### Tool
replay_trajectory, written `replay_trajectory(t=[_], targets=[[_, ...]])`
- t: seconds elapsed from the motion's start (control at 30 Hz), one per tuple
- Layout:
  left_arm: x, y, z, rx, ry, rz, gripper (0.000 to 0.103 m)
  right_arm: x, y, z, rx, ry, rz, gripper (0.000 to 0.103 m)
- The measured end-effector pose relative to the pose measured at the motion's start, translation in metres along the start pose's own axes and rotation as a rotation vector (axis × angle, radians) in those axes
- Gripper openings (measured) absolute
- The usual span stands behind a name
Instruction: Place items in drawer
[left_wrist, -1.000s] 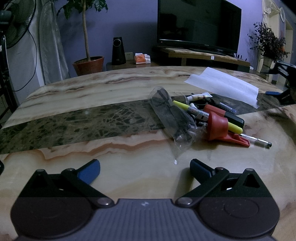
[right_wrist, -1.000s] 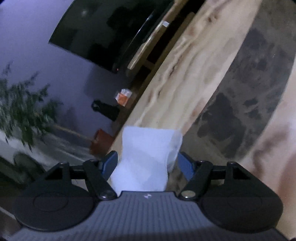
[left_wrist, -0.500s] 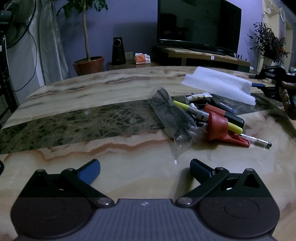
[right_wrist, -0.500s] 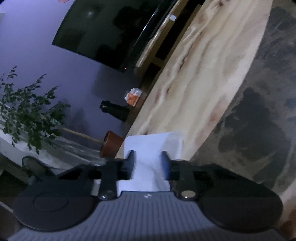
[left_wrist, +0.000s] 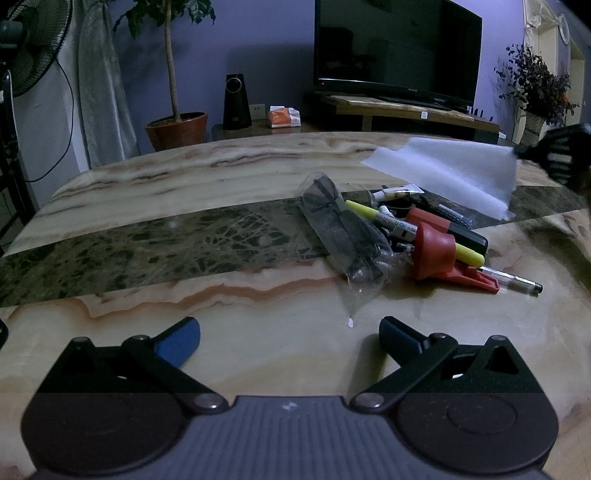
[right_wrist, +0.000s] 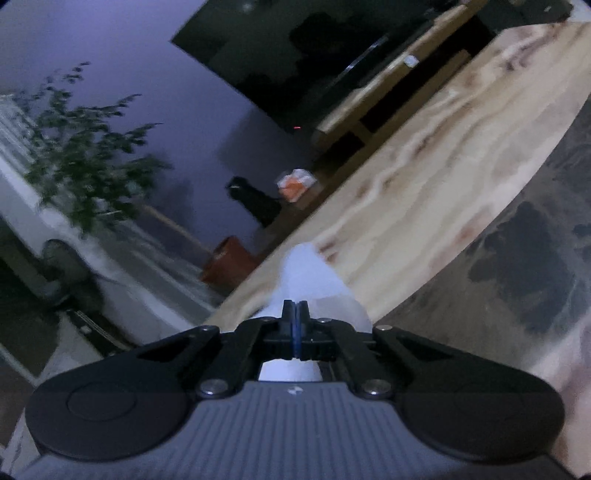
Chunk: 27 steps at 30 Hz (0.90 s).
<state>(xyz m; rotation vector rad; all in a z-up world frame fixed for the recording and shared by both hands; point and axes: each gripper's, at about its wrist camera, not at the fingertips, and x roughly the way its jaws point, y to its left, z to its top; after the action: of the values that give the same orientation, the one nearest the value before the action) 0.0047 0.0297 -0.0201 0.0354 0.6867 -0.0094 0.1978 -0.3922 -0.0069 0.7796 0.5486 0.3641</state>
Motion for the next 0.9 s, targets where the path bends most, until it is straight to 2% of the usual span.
replay_trajectory(t=[0.17, 0.33, 0.4, 0.5, 0.53, 0.57, 0.63, 0.67, 0.73, 0.8, 0.83, 0.9], targets=[[0.0, 0.0, 0.0, 0.0, 0.0, 0.0, 0.103, -0.06, 0.042, -0.012, -0.021, -0.005, 0.083, 0.001], [0.0, 0.0, 0.0, 0.0, 0.0, 0.0, 0.103, -0.137, 0.073, -0.046, -0.027, 0.011, 0.175, 0.001], [0.0, 0.0, 0.0, 0.0, 0.0, 0.0, 0.103, -0.167, 0.077, -0.061, -0.054, 0.007, 0.168, 0.001], [0.0, 0.0, 0.0, 0.0, 0.0, 0.0, 0.103, -0.201, 0.068, -0.07, -0.074, -0.016, 0.091, 0.001], [0.0, 0.0, 0.0, 0.0, 0.0, 0.0, 0.103, -0.206, 0.062, -0.071, -0.067, 0.005, 0.057, 0.003], [0.0, 0.0, 0.0, 0.0, 0.0, 0.0, 0.103, -0.208, 0.052, -0.071, -0.036, 0.066, 0.033, 0.007], [0.0, 0.0, 0.0, 0.0, 0.0, 0.0, 0.103, -0.213, 0.037, -0.072, 0.021, 0.151, 0.025, 0.007], [0.0, 0.0, 0.0, 0.0, 0.0, 0.0, 0.103, -0.218, 0.038, -0.073, 0.0, 0.171, 0.04, 0.007], [0.0, 0.0, 0.0, 0.0, 0.0, 0.0, 0.103, -0.233, 0.042, -0.071, -0.059, 0.181, 0.13, 0.01], [0.0, 0.0, 0.0, 0.0, 0.0, 0.0, 0.103, -0.254, 0.045, -0.069, -0.107, 0.076, 0.128, 0.031], [0.0, 0.0, 0.0, 0.0, 0.0, 0.0, 0.103, -0.263, 0.044, -0.067, -0.141, 0.011, 0.077, 0.036], [0.0, 0.0, 0.0, 0.0, 0.0, 0.0, 0.103, -0.265, 0.044, -0.065, -0.222, -0.009, -0.083, 0.044]])
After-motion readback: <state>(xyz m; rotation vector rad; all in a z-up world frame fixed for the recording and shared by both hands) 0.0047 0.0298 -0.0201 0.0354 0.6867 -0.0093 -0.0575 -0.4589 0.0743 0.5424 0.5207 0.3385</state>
